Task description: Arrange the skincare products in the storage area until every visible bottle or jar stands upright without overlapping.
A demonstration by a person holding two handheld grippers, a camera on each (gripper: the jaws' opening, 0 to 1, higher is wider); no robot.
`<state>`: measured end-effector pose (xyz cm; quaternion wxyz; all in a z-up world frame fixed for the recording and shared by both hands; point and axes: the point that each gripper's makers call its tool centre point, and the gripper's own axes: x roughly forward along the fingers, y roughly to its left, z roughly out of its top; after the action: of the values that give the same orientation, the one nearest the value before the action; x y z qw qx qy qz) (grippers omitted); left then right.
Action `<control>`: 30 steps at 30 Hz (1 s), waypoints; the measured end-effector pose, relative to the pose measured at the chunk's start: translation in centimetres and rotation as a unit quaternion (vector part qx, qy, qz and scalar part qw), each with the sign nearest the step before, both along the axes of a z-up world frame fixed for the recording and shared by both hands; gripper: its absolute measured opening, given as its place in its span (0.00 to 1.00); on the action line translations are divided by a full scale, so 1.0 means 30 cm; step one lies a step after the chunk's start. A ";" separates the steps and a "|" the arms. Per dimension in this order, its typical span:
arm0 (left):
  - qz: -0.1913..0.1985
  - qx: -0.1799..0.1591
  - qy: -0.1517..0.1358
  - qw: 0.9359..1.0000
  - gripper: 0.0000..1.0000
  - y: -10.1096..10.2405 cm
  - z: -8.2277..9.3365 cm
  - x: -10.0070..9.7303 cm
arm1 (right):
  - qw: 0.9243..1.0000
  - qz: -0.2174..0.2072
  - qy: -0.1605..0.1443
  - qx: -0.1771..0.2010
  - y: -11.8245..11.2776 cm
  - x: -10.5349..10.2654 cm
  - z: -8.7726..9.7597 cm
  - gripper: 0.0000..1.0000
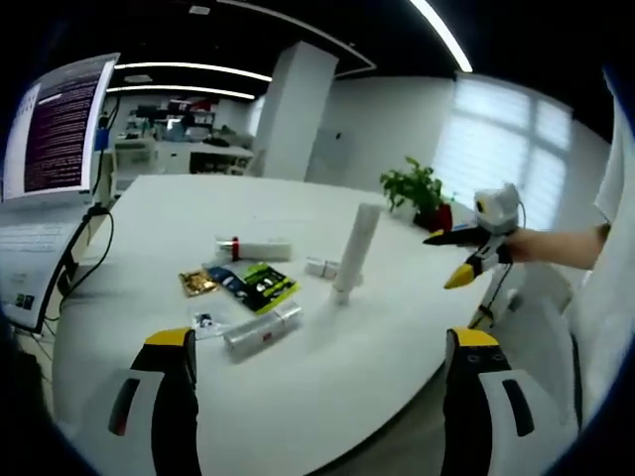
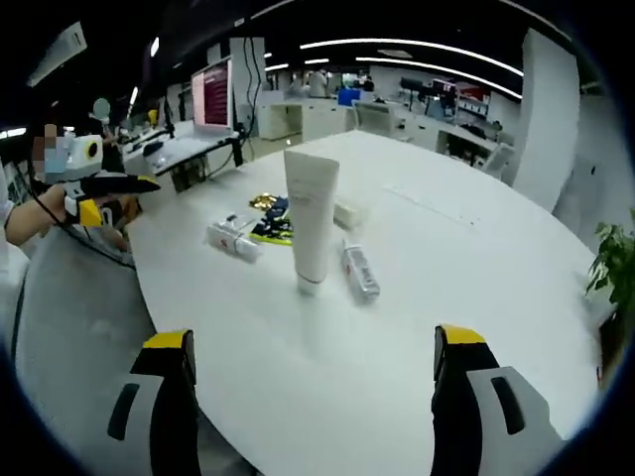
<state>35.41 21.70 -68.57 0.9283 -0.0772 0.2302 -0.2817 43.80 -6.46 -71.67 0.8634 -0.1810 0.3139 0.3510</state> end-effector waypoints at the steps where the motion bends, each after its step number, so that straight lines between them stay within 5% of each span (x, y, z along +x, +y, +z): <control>1: 0.002 0.001 0.000 1.000 0.96 0.000 0.000 0.000 | 1.000 0.002 0.000 -0.006 -0.005 0.029 0.004 0.99; 10: 0.011 -0.002 0.006 1.000 0.96 -0.009 0.008 -0.001 | 0.999 -0.014 -0.037 -0.036 -0.046 0.234 0.085 0.99; 12: 0.014 -0.002 0.006 1.000 0.96 -0.014 0.011 0.000 | 0.998 -0.028 -0.050 -0.016 -0.031 0.261 0.133 0.99; 14: 0.016 -0.001 0.006 1.000 0.96 -0.001 0.005 0.003 | 0.997 -0.033 -0.063 0.010 -0.007 0.271 0.184 0.99; 20: 0.019 0.002 0.001 1.000 0.96 0.012 0.005 0.007 | 0.994 -0.024 -0.105 0.002 0.032 0.251 0.332 0.99; 22: 0.019 0.024 -0.007 0.999 0.95 0.027 -0.004 0.009 | 0.993 -0.024 -0.111 -0.022 0.009 0.258 0.359 0.99; 26: 0.024 0.128 -0.032 0.991 0.92 0.083 -0.031 0.018 | 0.992 -0.029 -0.122 -0.024 -0.043 0.305 0.410 0.99; 30: 0.029 0.133 -0.039 0.990 0.91 0.089 -0.025 0.017 | 0.989 -0.025 -0.139 -0.053 -0.092 0.350 0.467 0.99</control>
<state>35.91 24.36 -69.31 0.9463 0.0510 0.2266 -0.2246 54.31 -9.21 -57.67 0.8962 -0.2658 0.2140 0.2836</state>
